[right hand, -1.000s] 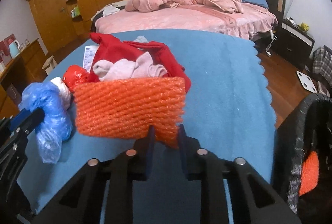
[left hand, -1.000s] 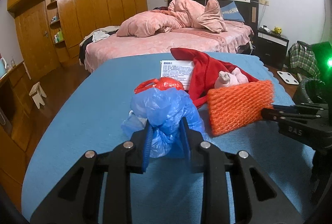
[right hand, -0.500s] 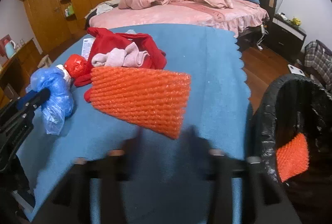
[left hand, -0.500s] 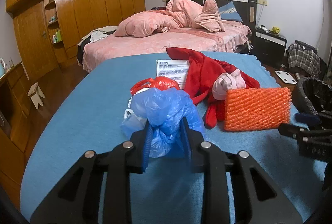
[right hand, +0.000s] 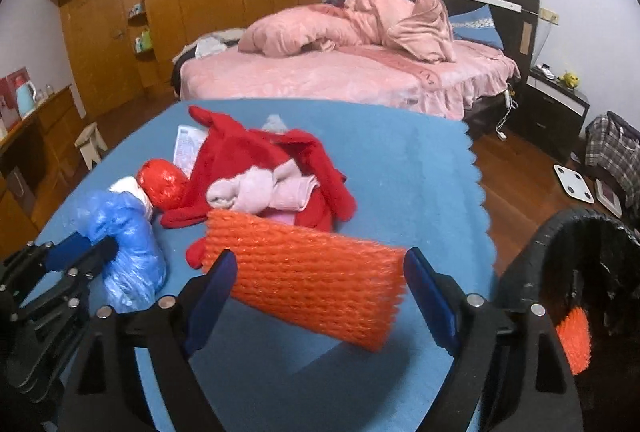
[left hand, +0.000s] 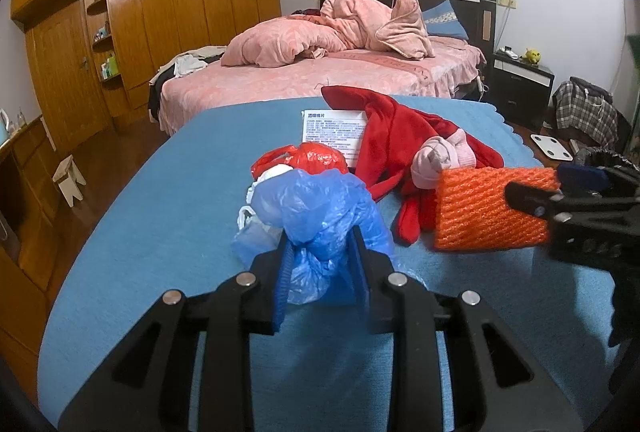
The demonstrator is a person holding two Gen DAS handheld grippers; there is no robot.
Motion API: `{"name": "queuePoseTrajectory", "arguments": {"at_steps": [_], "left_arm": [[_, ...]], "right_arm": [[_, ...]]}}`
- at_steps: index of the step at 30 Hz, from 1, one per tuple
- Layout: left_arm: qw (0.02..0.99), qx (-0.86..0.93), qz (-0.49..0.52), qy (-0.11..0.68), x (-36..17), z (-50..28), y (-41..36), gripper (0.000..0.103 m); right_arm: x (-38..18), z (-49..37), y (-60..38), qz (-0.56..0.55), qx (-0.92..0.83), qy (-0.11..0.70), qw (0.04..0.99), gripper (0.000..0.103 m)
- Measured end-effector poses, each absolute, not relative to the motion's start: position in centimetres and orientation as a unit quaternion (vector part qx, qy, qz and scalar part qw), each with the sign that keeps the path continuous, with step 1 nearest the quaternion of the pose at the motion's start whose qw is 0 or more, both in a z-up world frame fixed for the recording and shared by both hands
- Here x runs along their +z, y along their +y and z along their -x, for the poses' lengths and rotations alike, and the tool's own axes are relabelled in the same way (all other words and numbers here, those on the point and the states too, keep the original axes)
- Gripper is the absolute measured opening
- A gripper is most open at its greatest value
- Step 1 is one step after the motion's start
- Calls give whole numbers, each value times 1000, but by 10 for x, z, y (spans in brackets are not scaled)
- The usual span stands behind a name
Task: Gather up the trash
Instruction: 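Grasp the second orange foam net with the right tool while the left holds the bag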
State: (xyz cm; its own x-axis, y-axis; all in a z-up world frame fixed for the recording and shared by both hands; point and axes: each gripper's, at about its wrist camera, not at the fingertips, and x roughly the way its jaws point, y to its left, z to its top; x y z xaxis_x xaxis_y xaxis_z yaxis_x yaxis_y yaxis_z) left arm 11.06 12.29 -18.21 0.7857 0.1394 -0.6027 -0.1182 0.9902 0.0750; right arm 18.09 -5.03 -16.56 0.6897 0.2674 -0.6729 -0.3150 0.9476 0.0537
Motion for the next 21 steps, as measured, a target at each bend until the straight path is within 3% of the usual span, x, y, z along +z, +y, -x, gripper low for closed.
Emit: {"name": "queuePoseTrajectory", "arguments": {"at_steps": [7,11,15,17,21], "left_arm": [[943,67,-13,326,-184,-112,124,27],[942,68,-14,330,-185,-113,125,27],[941,68,-16,331,-185,-113,125,27],[941,68,-17,331,-185,-112,125,27],[943,66,-16,327,-184,-111,125,27]], "right_arm": [[-196,-190,-54,26,154,411,898,71],[-197,-187,-61,12,157,416,895,54],[-199,-180,-63,5,176,419,891,29],[-198,-178,-61,2,187,419,889,23],[-189,-170,-65,-15,199,413,889,20]]}}
